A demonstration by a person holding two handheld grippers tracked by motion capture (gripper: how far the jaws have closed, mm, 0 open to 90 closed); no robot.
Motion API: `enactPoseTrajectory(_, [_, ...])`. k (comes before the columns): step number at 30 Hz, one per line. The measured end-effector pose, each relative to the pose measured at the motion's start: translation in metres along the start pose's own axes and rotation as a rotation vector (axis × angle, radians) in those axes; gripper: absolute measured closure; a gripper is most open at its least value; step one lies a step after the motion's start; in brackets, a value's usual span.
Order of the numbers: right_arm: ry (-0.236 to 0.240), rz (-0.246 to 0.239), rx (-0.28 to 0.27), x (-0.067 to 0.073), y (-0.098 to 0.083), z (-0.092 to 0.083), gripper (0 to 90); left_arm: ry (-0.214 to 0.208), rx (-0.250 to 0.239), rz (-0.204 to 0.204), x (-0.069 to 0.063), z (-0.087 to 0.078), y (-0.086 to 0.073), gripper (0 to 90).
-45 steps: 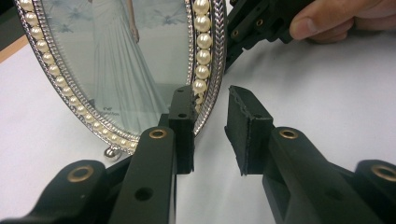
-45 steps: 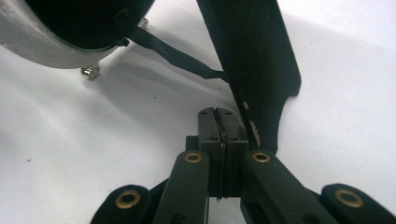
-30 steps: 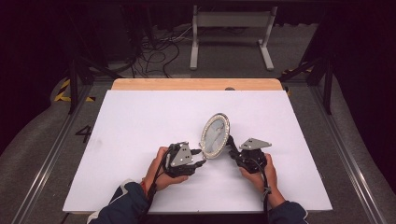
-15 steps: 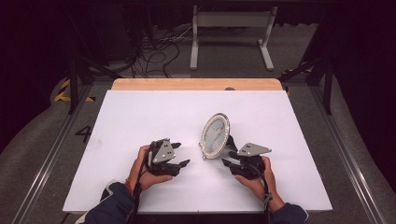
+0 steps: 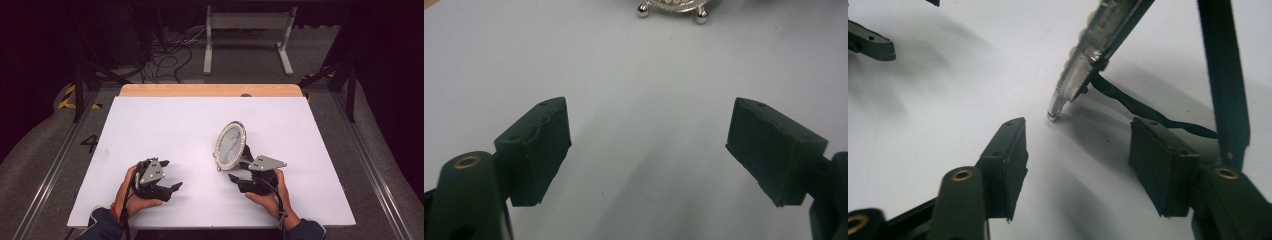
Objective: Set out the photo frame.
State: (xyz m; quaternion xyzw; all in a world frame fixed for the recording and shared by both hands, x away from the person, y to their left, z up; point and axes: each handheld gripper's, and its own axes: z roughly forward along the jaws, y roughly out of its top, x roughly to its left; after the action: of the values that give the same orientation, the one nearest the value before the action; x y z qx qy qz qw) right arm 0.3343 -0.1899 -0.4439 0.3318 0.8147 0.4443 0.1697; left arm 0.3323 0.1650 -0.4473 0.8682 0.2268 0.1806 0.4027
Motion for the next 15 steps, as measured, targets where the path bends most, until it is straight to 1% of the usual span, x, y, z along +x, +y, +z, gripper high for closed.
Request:
enactPoseTrajectory(2, [0.000, -0.004, 0.000, 0.002, 0.001, 0.002, 35.9, 0.005, 0.004, -0.005, -0.001, -0.002, -0.002, 15.9])
enactPoseTrajectory(5, [-0.007, 0.003, -0.002, 0.003, 0.004, 0.005, 32.5, 0.024, 0.010, -0.020, -0.002, -0.004, -0.006, 13.2])
enactPoseTrajectory(10, [-0.012, 0.015, -0.002, 0.003, 0.007, 0.010, 32.2, 0.038, 0.010, -0.028, -0.002, -0.007, -0.008, 12.5])
enactPoseTrajectory(12, [-0.007, 0.030, -0.002, 0.003, 0.008, 0.014, 32.3, 0.043, 0.020, -0.040, -0.003, -0.008, -0.012, 12.4])
enactPoseTrajectory(15, [0.001, 0.033, -0.004, 0.004, 0.010, 0.017, 32.8, 0.049, 0.028, -0.039, -0.004, -0.010, -0.014, 12.4])
